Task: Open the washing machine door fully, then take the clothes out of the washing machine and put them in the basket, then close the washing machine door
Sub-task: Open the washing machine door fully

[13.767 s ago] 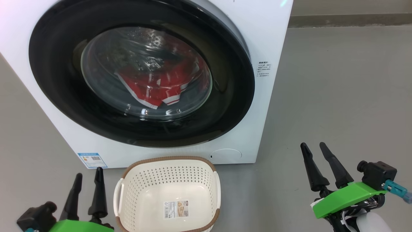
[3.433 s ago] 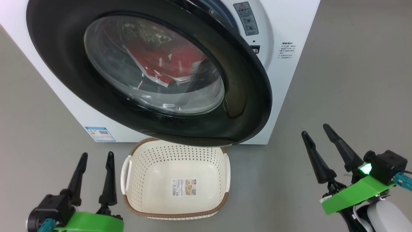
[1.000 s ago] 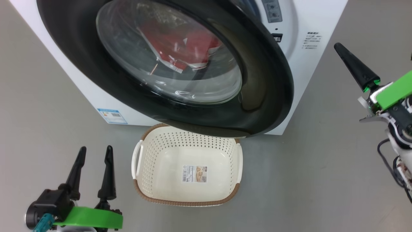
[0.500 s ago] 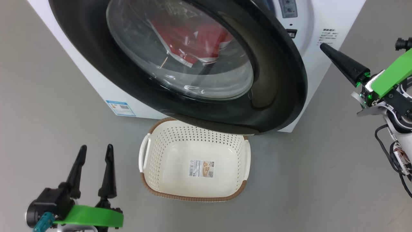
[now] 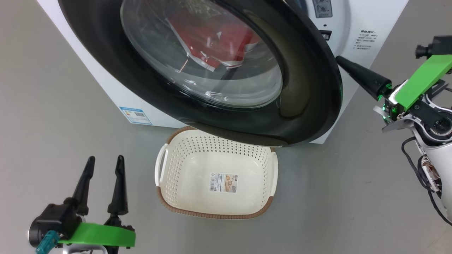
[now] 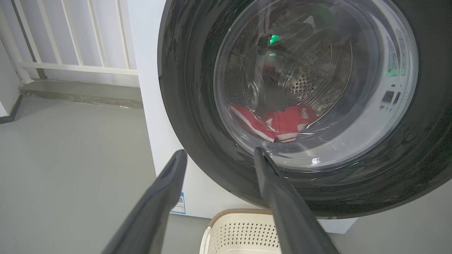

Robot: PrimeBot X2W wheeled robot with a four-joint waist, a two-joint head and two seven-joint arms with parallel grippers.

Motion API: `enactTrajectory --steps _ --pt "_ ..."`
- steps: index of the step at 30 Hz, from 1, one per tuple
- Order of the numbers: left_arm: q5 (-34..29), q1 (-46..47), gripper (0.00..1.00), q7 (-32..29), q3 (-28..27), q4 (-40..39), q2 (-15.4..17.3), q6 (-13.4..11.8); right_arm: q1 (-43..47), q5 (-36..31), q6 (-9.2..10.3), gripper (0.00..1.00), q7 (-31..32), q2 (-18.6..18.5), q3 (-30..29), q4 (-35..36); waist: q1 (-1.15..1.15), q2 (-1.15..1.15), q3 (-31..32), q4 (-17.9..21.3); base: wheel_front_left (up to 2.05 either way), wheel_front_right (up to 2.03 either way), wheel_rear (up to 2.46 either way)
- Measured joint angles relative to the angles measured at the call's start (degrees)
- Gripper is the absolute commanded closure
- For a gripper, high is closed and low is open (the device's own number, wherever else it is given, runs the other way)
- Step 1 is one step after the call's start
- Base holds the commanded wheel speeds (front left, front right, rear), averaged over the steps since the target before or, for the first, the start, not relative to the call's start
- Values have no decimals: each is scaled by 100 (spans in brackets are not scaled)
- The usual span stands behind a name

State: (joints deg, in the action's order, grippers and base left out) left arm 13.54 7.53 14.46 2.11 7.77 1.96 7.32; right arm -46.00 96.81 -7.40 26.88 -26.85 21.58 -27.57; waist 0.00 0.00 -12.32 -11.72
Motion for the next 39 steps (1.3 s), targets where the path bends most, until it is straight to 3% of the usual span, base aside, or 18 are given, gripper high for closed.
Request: enactTrajectory --steps 15,39 --pt "0 -1 0 0 3 41 -2 0 35 9 0 100 537 123 -21 -19 0 0 91 -53 0 0 0" --pt "-2 -264 0 0 -77 127 -3 0 1144 31 0 100 1195 475 -19 653 0 0 571 -252 0 0 0"
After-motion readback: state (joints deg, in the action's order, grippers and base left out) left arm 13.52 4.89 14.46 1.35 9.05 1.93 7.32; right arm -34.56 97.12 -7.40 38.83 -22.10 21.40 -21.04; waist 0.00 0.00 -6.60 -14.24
